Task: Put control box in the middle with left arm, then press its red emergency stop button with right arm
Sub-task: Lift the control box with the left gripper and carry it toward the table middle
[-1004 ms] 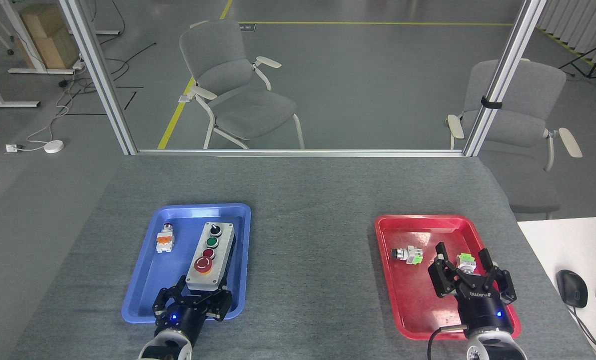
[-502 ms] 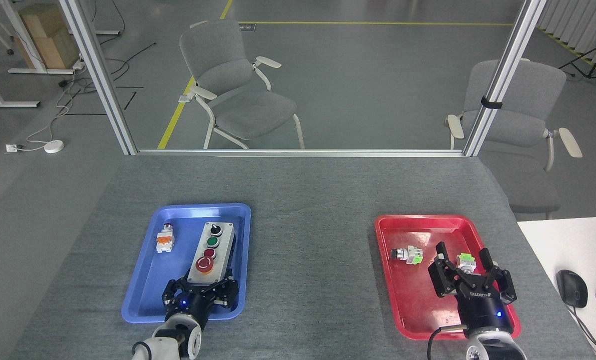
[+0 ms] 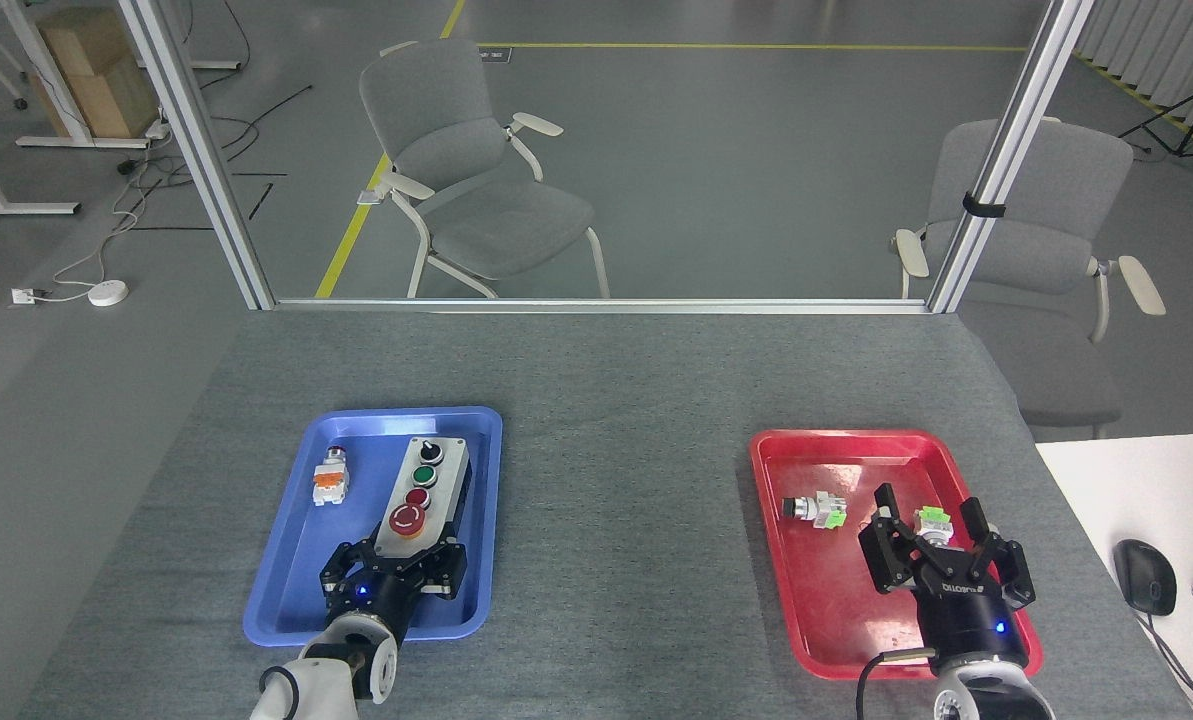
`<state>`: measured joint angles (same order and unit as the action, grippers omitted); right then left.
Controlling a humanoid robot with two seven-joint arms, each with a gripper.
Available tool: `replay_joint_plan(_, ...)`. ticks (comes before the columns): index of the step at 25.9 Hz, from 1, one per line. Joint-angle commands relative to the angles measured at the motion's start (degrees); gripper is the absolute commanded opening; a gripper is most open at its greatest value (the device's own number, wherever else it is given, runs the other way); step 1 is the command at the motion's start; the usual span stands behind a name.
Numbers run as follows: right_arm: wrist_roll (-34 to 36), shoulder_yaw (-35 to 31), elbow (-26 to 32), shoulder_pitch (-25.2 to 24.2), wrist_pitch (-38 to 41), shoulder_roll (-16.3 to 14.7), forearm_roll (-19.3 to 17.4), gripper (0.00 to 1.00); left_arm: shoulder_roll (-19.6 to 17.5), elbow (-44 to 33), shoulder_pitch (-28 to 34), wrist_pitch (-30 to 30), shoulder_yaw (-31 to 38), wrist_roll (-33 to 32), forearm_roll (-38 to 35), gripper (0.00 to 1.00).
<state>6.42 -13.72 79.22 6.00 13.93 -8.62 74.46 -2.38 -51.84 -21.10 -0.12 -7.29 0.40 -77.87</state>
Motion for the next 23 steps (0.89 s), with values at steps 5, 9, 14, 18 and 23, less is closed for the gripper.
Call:
replay_joint_plan(5,-3.4,0.2,0.0,0.3,-0.1,-0.2,0.0,0.99,-0.5,-1.2,-0.3,-2.6,0.6,0.0,0.3,0.00)
replay_joint_plan(9,-3.3,0.1,0.0,0.3,0.0,-0.2,0.0,0.99,-1.4,-7.2,0.2,-6.0,2.9,-0.1,6.2,0.00)
replay_joint_plan(14,-3.3,-0.1,0.0,0.4,-0.1,0.4,0.0,0.99,-3.3,-20.9,4.0,-6.8,3.0,-0.6,8.7,0.00)
replay_joint_plan(18,-3.1,-0.2,0.0,0.8,-0.2,0.4,0.0,0.99,-1.4,-30.7,9.8,-7.4,1.0,-0.8,8.8,0.00)
replay_joint_plan(23,-3.0,-0.2,0.0,0.9,0.0,0.4,-0.1,0.99,1.0,-32.7,11.8,-6.1,-7.3,-1.2,7.8,0.00)
